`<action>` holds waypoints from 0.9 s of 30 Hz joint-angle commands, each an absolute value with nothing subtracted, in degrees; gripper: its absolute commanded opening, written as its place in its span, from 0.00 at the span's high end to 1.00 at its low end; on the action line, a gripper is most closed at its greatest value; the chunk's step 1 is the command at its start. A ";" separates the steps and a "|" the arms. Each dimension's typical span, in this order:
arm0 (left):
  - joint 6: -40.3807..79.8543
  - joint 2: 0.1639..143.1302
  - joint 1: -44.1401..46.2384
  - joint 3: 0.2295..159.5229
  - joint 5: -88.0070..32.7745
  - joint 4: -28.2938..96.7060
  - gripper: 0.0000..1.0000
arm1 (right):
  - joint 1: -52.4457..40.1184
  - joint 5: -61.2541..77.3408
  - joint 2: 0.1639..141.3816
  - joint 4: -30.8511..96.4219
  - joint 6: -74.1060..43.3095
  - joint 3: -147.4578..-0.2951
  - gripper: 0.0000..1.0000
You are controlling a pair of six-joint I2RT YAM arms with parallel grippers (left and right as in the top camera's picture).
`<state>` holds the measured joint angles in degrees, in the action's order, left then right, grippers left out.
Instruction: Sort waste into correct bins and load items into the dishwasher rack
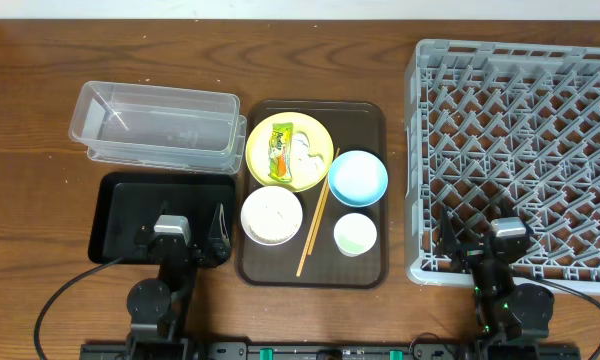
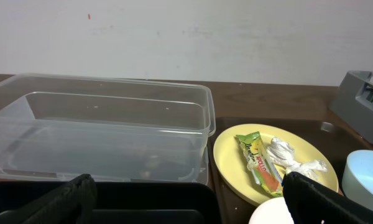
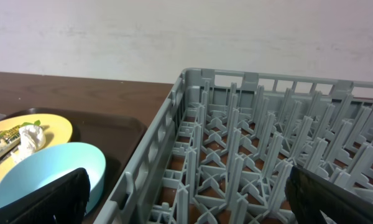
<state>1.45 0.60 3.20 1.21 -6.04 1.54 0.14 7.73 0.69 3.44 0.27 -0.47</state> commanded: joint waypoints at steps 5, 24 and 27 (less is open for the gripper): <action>1.10 0.23 2.92 0.23 -7.29 3.38 0.02 | -0.40 8.12 0.34 3.60 0.49 -0.32 0.01; 1.15 0.23 2.92 0.23 -7.29 3.33 0.02 | -0.40 6.87 0.34 2.74 0.49 -0.32 0.01; 1.98 0.23 2.90 0.27 -7.29 3.38 0.02 | -0.40 6.90 0.34 1.08 -0.64 -0.32 0.01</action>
<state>1.45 0.60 3.20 1.21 -6.04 1.54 0.14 7.49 0.69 2.07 0.25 -0.45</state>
